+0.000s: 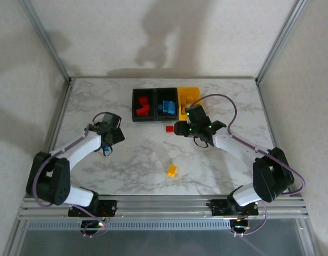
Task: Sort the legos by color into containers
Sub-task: Pick up the lego from the middle-left of the table.
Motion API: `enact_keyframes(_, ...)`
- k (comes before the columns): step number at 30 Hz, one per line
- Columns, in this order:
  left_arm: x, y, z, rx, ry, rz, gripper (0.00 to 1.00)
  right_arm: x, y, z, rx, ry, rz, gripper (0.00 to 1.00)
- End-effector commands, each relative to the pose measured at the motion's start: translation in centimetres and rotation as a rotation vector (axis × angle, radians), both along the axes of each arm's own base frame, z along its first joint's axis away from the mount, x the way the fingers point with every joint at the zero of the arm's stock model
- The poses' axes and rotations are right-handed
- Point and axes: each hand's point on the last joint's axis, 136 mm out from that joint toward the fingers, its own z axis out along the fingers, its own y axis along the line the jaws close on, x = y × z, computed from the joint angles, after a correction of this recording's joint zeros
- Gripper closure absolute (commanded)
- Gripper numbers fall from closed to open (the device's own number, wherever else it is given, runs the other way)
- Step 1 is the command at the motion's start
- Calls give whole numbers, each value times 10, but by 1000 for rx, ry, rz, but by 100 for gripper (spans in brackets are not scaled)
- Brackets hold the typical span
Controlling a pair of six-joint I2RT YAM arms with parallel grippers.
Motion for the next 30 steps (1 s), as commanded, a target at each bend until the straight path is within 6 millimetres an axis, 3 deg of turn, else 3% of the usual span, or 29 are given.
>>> enact_keyframes(1, 5, 6, 0, 45, 44, -54, 3, 1, 5, 12, 52, -31, -2, 44)
enact_keyframes(6, -1, 8, -23, 30, 130, -85, 10, 2, 7, 7, 52, -26, -1, 44)
enact_keyframes(12, -7, 0, -33, -17, 165, -117, 27, 4, 7, 3, 51, -19, -6, 45)
enact_keyframes(25, -9, -6, -32, -46, 176, -144, 64, 4, 8, 0, 60, -13, -15, 45)
enact_keyframes(30, -1, -10, -19, -58, 146, -150, 66, 1, 5, -1, 51, -8, -18, 45)
